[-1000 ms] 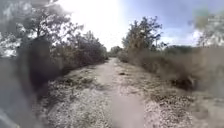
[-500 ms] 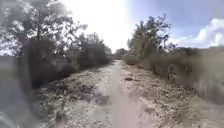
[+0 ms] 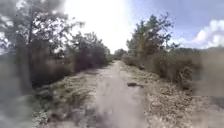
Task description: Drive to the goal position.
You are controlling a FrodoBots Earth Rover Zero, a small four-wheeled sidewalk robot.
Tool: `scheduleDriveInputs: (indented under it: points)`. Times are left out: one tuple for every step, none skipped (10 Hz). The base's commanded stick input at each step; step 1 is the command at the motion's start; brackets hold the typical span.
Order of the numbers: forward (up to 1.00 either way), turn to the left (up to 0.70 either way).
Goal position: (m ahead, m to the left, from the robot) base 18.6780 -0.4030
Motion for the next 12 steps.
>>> scheduleDriveInputs:
  points:
    - [0.85, 0.0]
    - [0.85, 0.0]
    - [0.85, 0.0]
    - [0.85, 0.0]
    - [0.85, 0.0]
    - [0.85, 0.0]
    - [0.85, 0.0]
    - [0.85, 0.0]
    - [0.85, 0.0]
    - [0.85, 0.0]
    - [0.85, 0.0]
    - [0.85, 0.0]
